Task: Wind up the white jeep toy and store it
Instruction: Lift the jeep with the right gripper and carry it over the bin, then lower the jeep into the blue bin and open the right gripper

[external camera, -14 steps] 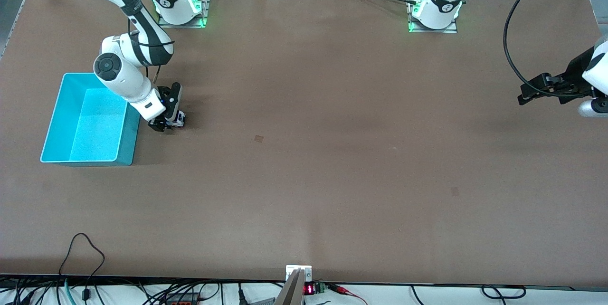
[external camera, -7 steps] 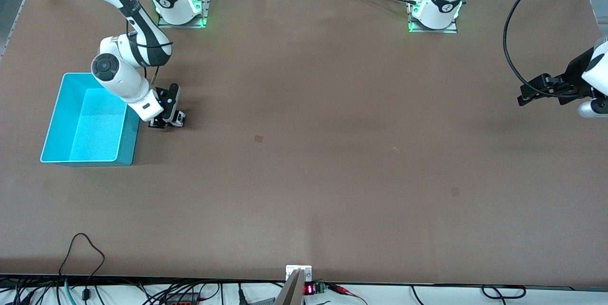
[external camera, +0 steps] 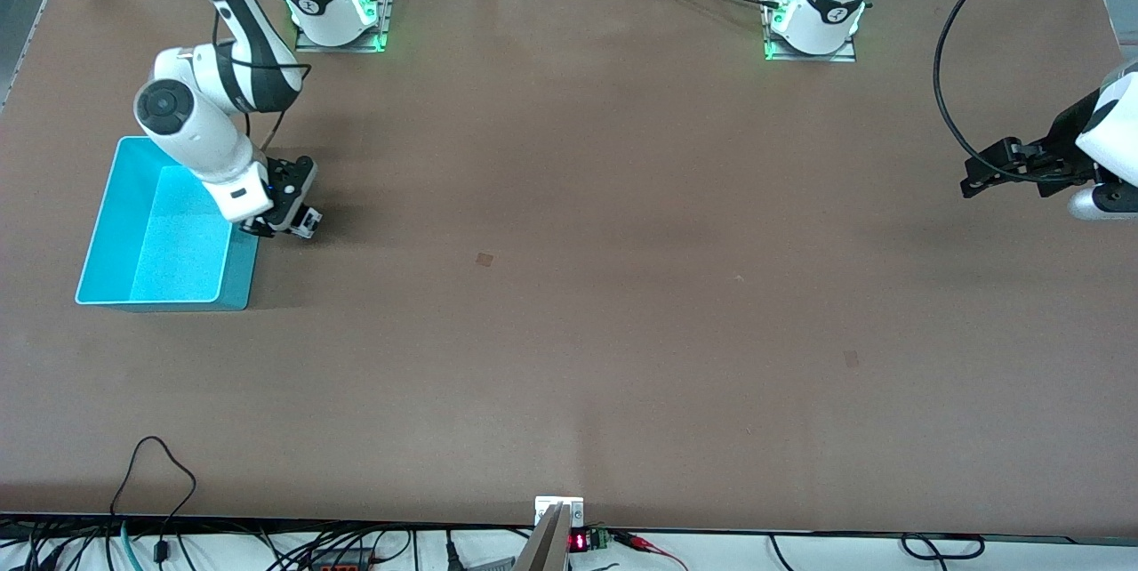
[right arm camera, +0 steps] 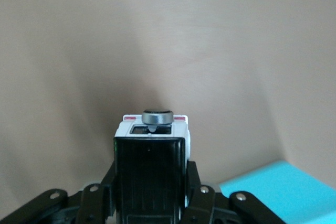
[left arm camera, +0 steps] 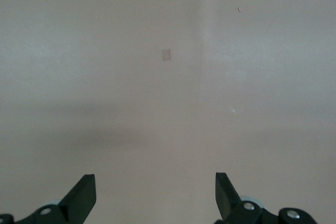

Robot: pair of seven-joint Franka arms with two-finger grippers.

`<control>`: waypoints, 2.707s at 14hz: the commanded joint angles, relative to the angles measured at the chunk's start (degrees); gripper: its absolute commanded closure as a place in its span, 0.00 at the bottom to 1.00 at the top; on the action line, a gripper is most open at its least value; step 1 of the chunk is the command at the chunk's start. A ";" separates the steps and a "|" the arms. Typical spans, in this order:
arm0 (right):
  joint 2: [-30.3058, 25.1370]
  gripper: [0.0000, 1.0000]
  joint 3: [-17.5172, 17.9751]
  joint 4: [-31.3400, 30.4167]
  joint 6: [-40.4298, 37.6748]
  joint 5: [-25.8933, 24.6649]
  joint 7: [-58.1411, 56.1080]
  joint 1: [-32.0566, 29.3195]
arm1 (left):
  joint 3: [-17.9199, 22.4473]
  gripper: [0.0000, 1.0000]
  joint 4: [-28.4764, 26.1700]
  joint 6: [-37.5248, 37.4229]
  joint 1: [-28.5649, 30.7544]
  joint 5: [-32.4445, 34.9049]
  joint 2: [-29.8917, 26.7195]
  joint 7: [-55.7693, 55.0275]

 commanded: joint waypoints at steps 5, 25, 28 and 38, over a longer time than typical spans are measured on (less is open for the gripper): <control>-5.56 1.00 0.46 5.38 -5.10 0.30 13.32 -4.20 | 2.59 0.00 -1.13 0.01 -2.61 -0.59 -1.42 1.03; 6.47 1.00 -12.64 8.55 -8.71 0.65 51.73 -6.76 | 1.71 0.00 -1.31 -0.87 -2.96 -0.59 -1.51 1.03; 9.72 1.00 -12.64 8.55 -6.25 0.56 51.02 -7.02 | 1.62 0.00 -1.31 -0.79 -2.96 -0.59 -1.51 1.03; 13.33 1.00 -12.64 8.72 -3.08 0.39 45.93 -9.48 | 1.62 0.00 -1.31 -0.79 -2.61 -0.59 -1.51 0.41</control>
